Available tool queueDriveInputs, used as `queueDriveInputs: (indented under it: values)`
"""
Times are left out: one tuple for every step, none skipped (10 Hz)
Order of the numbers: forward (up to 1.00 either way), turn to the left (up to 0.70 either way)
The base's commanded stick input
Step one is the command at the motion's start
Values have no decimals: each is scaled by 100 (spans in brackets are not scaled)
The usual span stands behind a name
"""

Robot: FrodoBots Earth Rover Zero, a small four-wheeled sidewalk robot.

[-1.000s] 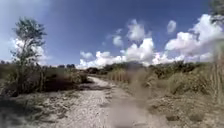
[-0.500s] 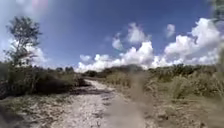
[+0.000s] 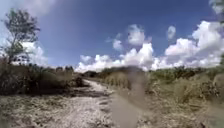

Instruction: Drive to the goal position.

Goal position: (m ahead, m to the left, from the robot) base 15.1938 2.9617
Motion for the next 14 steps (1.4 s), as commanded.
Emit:
queueDriveInputs:
  values:
    - [60, 0]
    - [60, 0]
    - [60, 0]
    - [60, 0]
    - [60, 0]
    - [60, 0]
    - [60, 0]
    - [60, 0]
    - [60, 0]
    - [60, 0]
    - [60, 0]
    - [60, 0]
    - [60, 0]
    - [60, 0]
